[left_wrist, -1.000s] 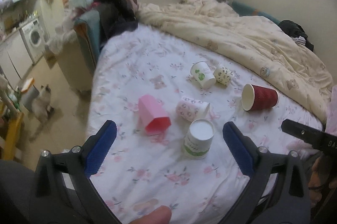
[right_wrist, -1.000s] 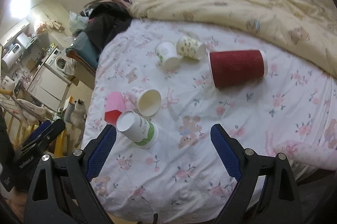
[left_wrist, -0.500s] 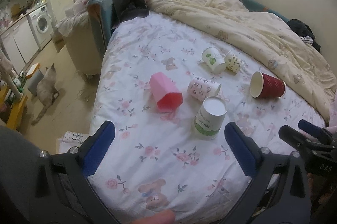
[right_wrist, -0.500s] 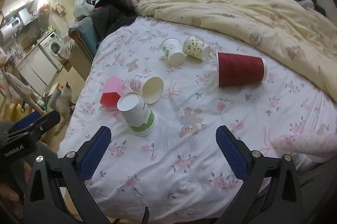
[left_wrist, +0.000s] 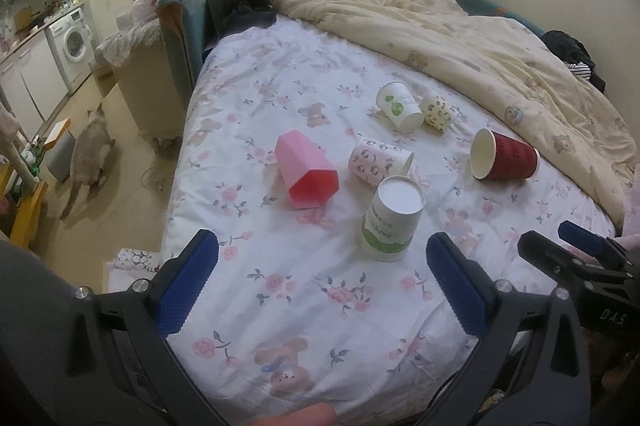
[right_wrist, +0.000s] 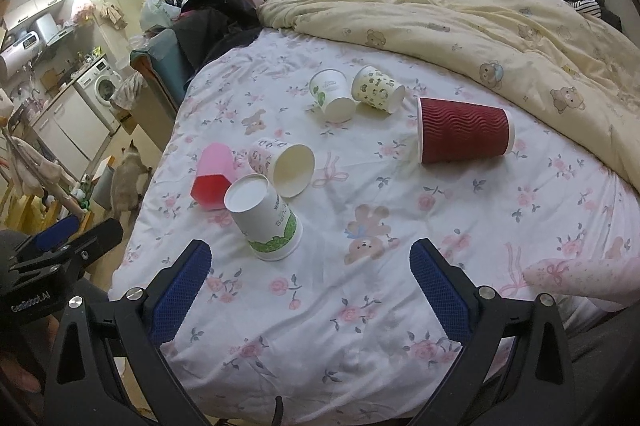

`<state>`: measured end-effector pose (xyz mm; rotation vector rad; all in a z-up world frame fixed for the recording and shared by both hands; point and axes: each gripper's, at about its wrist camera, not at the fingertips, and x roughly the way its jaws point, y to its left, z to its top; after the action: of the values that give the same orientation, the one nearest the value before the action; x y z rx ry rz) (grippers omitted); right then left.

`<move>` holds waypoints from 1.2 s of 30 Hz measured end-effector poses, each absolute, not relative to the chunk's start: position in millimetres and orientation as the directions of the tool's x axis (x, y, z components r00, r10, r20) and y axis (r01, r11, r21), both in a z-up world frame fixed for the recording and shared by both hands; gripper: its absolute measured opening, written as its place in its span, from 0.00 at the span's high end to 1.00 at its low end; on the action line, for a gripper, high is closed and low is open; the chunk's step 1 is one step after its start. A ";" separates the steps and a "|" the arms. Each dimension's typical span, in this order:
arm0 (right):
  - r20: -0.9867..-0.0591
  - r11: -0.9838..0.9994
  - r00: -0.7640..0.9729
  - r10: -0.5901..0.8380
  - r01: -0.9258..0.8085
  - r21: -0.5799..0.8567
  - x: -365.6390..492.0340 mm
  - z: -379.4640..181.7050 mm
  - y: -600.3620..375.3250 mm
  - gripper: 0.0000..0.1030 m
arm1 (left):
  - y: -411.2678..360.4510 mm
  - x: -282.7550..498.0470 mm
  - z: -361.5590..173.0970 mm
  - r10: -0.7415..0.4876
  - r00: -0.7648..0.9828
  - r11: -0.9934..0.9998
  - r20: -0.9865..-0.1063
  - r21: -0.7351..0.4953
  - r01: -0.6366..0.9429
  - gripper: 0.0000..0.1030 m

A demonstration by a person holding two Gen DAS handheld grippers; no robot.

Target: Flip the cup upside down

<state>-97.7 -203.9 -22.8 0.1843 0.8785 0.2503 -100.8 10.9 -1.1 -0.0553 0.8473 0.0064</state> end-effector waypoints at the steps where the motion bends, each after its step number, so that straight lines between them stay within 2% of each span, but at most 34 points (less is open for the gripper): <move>1: -0.735 0.954 0.611 0.294 -0.141 0.264 -97.8 -22.9 -203.7 0.01 | 10.8 -100.7 -1.3 -0.015 0.663 0.999 -0.749 -0.045 -0.028 0.00; 36: -0.744 0.954 0.599 0.295 -0.150 0.258 -98.3 -26.0 -199.9 0.01 | 11.2 -100.1 -2.2 -0.020 0.654 0.998 -0.756 -0.056 -0.034 0.00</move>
<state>-98.3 -199.9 -26.0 0.1756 0.8928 0.2595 -100.1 11.2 -2.2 -0.0675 0.8582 0.0081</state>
